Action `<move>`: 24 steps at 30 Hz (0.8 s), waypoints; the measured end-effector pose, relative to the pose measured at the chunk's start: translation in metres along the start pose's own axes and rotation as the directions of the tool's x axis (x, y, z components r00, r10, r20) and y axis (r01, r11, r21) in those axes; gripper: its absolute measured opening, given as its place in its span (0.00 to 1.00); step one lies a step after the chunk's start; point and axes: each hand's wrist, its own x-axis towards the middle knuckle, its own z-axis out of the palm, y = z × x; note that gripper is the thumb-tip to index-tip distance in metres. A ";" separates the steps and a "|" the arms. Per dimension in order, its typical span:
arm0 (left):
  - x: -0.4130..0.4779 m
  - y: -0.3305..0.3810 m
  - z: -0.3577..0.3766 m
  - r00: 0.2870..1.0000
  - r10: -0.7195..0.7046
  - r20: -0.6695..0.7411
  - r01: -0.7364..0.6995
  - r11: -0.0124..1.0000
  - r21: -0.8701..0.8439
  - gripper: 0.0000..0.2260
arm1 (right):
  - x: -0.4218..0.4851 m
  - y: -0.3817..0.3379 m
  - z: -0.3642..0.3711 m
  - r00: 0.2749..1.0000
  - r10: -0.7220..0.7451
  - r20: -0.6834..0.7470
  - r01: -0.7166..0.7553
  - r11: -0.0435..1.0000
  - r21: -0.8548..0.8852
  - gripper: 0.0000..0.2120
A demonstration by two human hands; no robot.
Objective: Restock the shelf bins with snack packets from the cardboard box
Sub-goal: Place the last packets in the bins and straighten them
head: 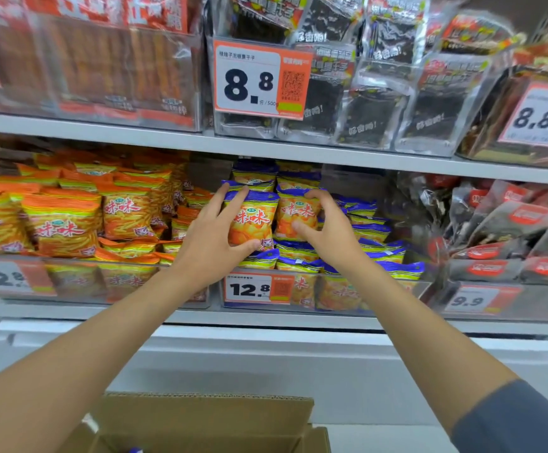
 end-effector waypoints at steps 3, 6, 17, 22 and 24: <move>0.000 0.001 0.000 1.000 -0.012 0.000 0.012 1.000 0.003 0.36 | -0.002 -0.001 0.004 0.998 0.003 -0.058 -0.003 1.000 -0.003 0.24; 0.000 0.000 0.001 1.000 -0.017 0.004 0.017 1.000 0.006 0.35 | -0.002 -0.003 0.003 1.000 -0.009 -0.019 0.008 0.999 -0.048 0.23; -0.015 0.016 -0.014 0.992 -0.101 0.079 0.103 0.995 -0.016 0.48 | -0.035 -0.013 -0.012 0.994 -0.014 -0.105 0.016 1.000 0.012 0.36; -0.043 0.021 -0.024 0.977 -0.161 0.139 0.155 0.986 0.052 0.46 | -0.077 -0.023 -0.001 0.992 -0.082 -0.097 0.064 0.982 -0.179 0.32; -0.062 0.023 -0.027 0.991 -0.136 0.018 0.134 0.989 0.063 0.38 | -0.094 -0.027 0.007 0.989 -0.114 -0.097 0.097 0.981 -0.166 0.26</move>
